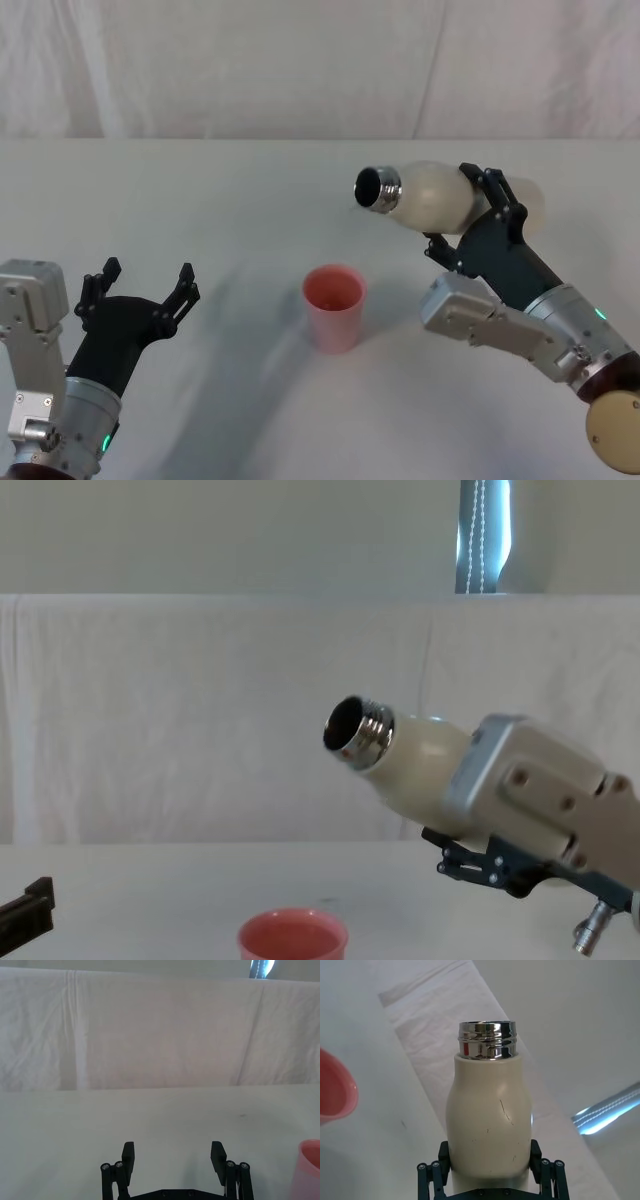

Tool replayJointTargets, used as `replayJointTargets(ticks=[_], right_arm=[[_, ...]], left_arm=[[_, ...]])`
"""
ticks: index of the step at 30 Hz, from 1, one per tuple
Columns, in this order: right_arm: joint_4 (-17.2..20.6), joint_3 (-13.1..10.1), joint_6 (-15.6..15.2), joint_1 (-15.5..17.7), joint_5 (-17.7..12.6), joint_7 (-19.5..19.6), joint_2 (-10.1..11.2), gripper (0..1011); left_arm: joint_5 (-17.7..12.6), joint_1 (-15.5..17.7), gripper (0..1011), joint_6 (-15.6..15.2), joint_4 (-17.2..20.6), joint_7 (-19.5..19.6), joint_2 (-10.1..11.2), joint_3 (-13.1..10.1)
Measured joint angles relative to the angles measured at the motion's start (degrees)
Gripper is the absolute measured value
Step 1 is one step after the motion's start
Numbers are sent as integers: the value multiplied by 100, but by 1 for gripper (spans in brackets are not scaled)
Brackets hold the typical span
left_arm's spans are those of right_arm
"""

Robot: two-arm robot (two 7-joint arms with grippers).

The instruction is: Grasp the thermos with one hand and pour water into the cup lid.

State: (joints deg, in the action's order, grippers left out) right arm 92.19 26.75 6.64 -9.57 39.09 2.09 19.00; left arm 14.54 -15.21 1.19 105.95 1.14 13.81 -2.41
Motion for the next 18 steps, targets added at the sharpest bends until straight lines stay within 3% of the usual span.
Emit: replayJointTargets(ticks=[4, 7, 8, 12, 18], right_arm=[[7, -156, 67, 63, -363, -134, -117, 951], [21, -359, 95, 142, -855, -334, -273, 951], [21, -359, 95, 142, -855, -334, -273, 951], [28, -551, 95, 218, -1330, -518, -416, 951], [57, -904, -15, 353, -2168, -806, -692, 951]], left_arm=[[0, 0, 1001, 0, 0, 0, 0, 0], [0, 0, 1001, 0, 0, 0, 0, 0], [0, 0, 1001, 0, 0, 0, 0, 0], [0, 0, 1001, 0, 0, 0, 0, 0], [0, 0, 1001, 0, 0, 0, 0, 0]])
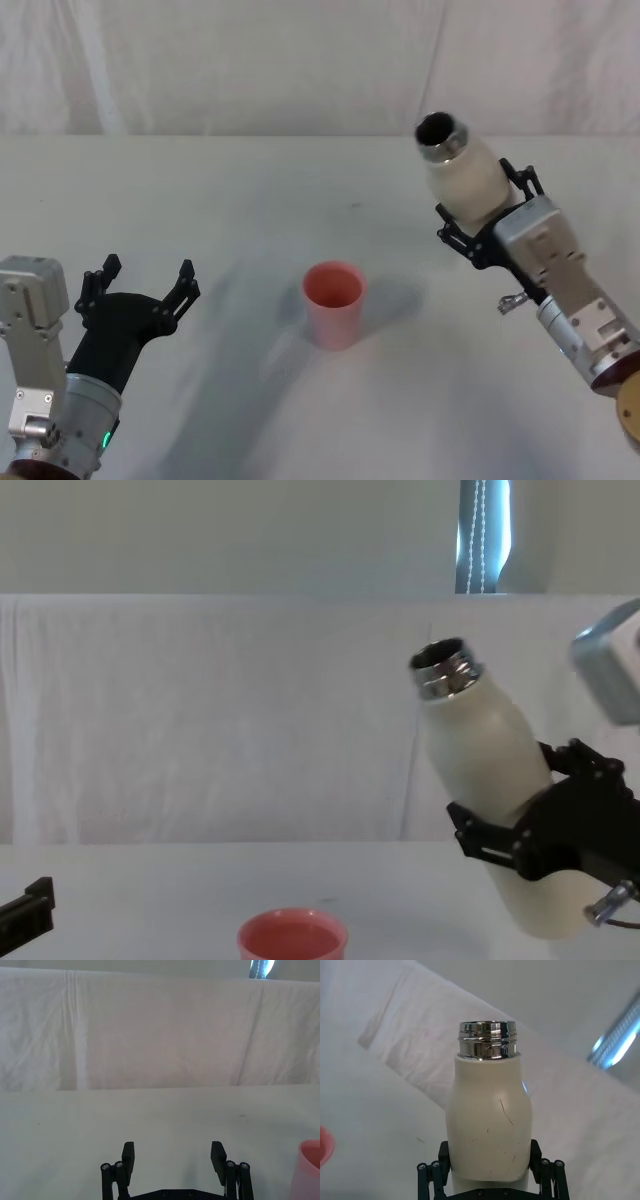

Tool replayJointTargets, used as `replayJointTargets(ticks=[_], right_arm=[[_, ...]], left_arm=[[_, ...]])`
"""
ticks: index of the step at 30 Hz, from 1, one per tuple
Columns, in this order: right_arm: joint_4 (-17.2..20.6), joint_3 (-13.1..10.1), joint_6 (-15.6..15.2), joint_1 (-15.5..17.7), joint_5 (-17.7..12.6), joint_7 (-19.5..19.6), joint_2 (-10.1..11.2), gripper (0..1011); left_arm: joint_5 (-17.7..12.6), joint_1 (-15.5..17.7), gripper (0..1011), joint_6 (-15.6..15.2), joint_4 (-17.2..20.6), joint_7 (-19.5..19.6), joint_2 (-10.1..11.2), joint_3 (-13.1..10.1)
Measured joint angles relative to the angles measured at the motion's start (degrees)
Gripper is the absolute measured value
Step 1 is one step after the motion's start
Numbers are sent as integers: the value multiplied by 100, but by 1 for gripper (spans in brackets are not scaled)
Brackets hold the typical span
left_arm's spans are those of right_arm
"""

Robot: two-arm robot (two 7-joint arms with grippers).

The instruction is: Grasp the thermos with one hand and pour water into the cup lid.

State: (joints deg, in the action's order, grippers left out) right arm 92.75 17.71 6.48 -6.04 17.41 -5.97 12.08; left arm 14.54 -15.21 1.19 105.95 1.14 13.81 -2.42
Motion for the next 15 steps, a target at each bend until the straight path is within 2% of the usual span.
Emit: replayJointTargets(ticks=[6, 8, 9, 10, 12, 15], right_arm=[[40, -439, -300, 127, -955, -199, -360, 951], [54, -539, -384, 149, -1167, -228, -450, 951], [67, -663, -501, 172, -1441, -258, -554, 951], [67, -663, -501, 172, -1441, -258, -554, 951], [80, -797, -646, 191, -1754, -273, -672, 951], [88, -858, -712, 201, -1886, -273, -716, 951]], left_arm=[[0, 0, 1001, 0, 0, 0, 0, 0], [0, 0, 1001, 0, 0, 0, 0, 0], [0, 0, 1001, 0, 0, 0, 0, 0], [0, 0, 1001, 0, 0, 0, 0, 0], [0, 0, 1001, 0, 0, 0, 0, 0], [0, 0, 1001, 0, 0, 0, 0, 1]])
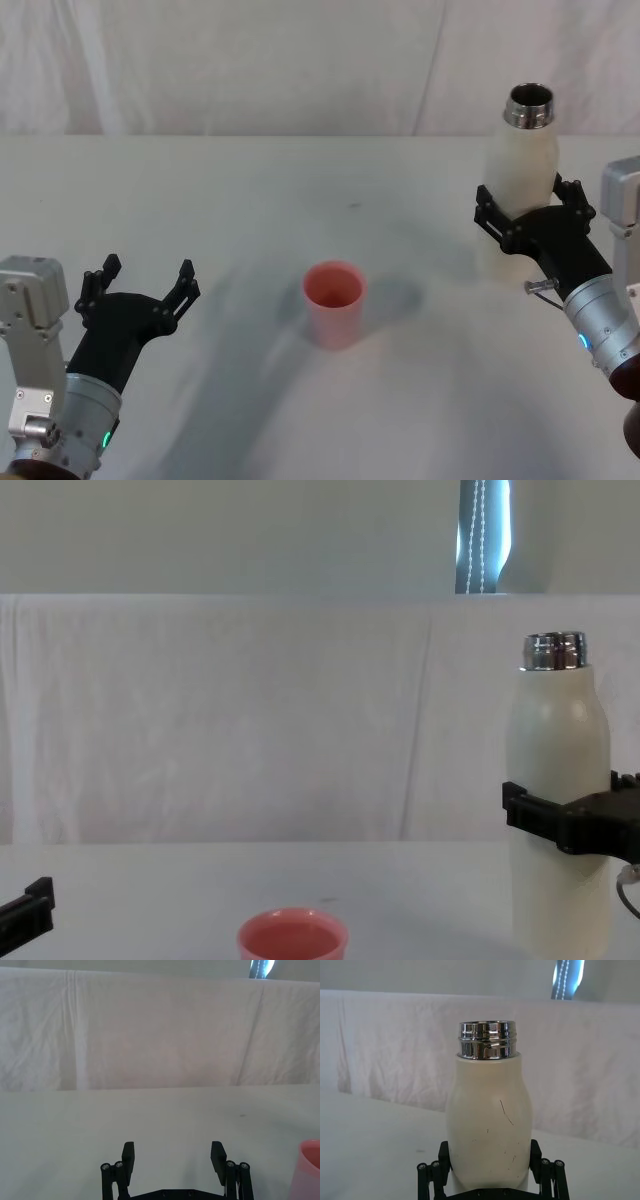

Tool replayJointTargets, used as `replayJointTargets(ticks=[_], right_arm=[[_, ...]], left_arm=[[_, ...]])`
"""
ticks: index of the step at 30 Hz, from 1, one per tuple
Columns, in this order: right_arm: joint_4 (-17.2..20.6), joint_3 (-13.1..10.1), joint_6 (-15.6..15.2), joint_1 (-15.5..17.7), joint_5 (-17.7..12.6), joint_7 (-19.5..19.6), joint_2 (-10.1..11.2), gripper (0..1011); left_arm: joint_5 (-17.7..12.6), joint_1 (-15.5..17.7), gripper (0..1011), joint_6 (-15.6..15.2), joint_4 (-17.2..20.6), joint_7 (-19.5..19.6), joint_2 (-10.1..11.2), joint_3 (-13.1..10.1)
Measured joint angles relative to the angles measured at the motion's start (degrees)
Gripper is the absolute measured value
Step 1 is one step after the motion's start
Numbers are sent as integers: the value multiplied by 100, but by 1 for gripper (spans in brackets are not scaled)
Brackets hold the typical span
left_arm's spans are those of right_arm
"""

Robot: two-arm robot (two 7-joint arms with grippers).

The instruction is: Grasp the thermos with one hand and pour water into the cup lid.

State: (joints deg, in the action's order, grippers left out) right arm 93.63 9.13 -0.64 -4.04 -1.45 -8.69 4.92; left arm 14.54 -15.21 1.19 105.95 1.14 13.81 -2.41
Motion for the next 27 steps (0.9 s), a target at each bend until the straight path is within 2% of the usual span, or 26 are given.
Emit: replayJointTargets(ticks=[6, 13, 27], right_arm=[[5, -74, -59, 32, -238, 18, -49, 951], [-47, -139, 102, 85, -438, 19, -34, 951], [-286, -152, 324, 109, -533, 45, 28, 951]], left_arm=[[0, 0, 1001, 0, 0, 0, 0, 0], [0, 0, 1001, 0, 0, 0, 0, 0], [0, 0, 1001, 0, 0, 0, 0, 0]])
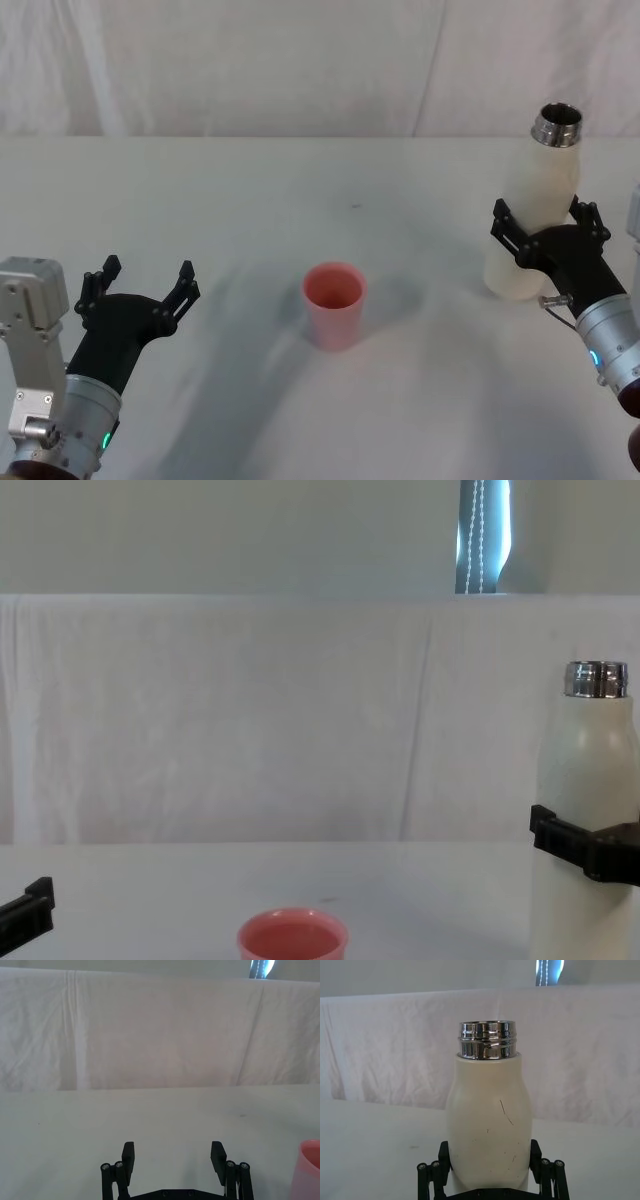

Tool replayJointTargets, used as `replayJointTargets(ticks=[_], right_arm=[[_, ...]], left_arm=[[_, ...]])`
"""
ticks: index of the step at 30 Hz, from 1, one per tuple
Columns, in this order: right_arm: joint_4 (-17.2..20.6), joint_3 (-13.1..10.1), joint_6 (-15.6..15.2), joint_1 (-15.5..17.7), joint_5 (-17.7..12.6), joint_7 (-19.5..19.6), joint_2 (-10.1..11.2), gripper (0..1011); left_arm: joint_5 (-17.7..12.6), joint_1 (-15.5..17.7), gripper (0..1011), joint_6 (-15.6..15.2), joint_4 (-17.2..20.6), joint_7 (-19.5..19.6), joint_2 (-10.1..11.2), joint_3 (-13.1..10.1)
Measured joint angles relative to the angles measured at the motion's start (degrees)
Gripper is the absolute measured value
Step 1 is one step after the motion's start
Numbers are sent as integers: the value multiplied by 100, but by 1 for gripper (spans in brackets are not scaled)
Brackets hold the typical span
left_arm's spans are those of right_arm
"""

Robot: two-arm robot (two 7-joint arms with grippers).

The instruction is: Grasp the thermos with one hand and pour water into the cup lid.

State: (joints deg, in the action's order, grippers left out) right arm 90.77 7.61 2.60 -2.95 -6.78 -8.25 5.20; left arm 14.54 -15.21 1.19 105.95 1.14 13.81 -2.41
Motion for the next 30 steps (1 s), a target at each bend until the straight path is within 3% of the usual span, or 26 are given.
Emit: replayJointTargets(ticks=[12, 30], right_arm=[[-201, 54, 296, -10, -2, -10, 23, 951], [-372, 110, 425, -63, 73, -57, 59, 951]], left_arm=[[0, 0, 1001, 0, 0, 0, 0, 0], [0, 0, 1001, 0, 0, 0, 0, 0]])
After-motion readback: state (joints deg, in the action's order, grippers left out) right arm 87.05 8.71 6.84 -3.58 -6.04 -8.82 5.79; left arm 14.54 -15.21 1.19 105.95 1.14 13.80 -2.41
